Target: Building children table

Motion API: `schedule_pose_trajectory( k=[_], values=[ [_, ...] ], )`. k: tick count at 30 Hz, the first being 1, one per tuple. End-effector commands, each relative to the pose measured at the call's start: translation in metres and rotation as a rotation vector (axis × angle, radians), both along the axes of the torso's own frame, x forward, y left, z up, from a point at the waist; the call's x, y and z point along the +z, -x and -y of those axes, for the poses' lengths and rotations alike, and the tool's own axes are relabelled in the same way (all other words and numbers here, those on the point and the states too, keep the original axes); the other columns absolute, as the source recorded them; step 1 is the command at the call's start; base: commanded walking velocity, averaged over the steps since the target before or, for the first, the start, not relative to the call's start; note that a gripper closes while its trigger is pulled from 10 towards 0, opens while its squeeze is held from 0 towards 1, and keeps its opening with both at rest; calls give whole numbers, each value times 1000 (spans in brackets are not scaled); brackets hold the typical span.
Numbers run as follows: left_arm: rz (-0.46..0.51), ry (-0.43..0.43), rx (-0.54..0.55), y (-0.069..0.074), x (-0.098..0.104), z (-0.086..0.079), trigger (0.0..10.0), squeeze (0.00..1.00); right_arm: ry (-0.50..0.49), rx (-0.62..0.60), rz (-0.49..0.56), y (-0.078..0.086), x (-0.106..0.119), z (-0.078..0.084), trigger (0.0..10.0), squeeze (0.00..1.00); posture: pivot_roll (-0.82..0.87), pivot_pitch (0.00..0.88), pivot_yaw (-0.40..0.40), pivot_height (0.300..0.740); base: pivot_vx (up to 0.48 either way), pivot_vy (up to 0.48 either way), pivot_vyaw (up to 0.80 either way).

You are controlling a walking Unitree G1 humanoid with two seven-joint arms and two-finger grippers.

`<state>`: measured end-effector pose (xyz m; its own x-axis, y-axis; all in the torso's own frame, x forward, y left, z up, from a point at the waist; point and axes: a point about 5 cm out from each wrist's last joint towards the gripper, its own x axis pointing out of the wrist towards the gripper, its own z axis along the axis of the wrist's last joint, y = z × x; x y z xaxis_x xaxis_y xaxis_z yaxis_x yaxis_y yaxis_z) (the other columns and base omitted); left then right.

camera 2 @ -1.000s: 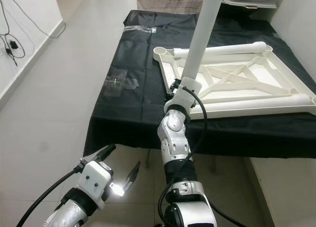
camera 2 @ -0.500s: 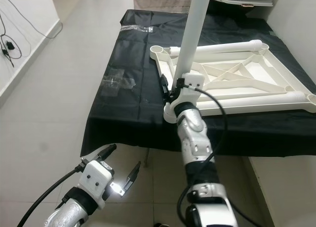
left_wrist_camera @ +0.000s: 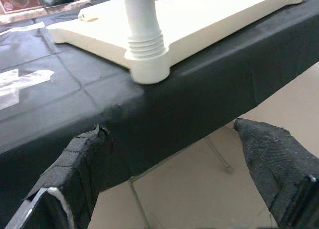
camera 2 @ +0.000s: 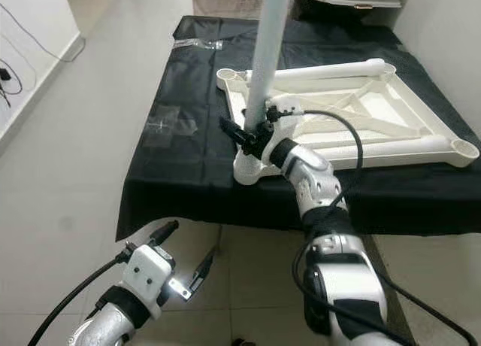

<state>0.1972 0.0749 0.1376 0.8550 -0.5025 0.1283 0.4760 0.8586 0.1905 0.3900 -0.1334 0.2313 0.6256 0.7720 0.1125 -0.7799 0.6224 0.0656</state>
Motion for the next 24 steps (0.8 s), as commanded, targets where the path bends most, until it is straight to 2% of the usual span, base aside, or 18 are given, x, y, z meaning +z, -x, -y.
schedule_pose_trajectory(
  k=[1, 7, 8, 10, 11, 15, 16, 17, 18, 21, 23, 24],
  values=[
    [-22, -4, -2, 2, -3, 0, 10000, 0, 19, 108, -44, 3, -10, -18, 10000, 0, 99, 188, -41, 740, 0, 0, 0],
    [-23, -4, 1, 3, -3, 0, 10000, 0, 19, 191, -55, 2, -7, -30, 10000, 0, 107, 194, -44, 740, 0, 0, 0],
    [-24, -4, 2, 3, -2, 0, 10000, 0, 18, 191, -53, 1, -7, -35, 3608, 0, 108, 194, -45, 740, 0, 0, 0],
    [-24, -4, 3, 3, -2, 0, 10000, 0, 19, 187, -51, 0, -7, -37, 3608, 0, 109, 196, -44, 740, 0, 0, 0],
    [-24, -5, 4, 3, -2, -1, 10000, 0, 26, 145, -39, -2, -8, -39, 0, 0, 107, 195, -45, 740, 0, 0, 0],
    [-26, -5, 4, 3, -3, -1, 10000, 0, 3, -133, 8, -11, -10, -34, 0, 0, 105, 196, -44, 740, 0, 0, 0],
    [-26, -5, 4, 3, -3, -1, 10000, 0, 3, -133, 8, -11, -10, -34, 0, 0, 105, 196, -44, 740, 0, 0, 0],
    [-26, -5, 4, 3, -3, -1, 10000, 0, -3, -210, 11, -13, -10, -31, 0, 0, 101, 193, -42, 740, 0, 0, 0],
    [-26, -5, 4, 3, -3, -1, 10000, 0, -3, -210, 11, -13, -10, -31, 0, 0, 101, 193, -42, 740, 0, 0, 0],
    [-28, -6, 3, 3, -4, 0, 10000, 0, -42, -553, -20, -17, -16, -16, 0, 0, 101, 186, -37, 740, 0, 0, 0],
    [-29, -7, -1, 3, -4, 0, 10000, 0, -45, -877, -22, -15, -21, 4, 0, 0, 95, 180, -34, 740, 0, 0, 0],
    [-29, -7, -1, 3, -4, 0, 10000, 0, -45, -877, -22, -15, -21, 4, 0, 0, 95, 180, -34, 740, 0, 0, 0]
  ],
)
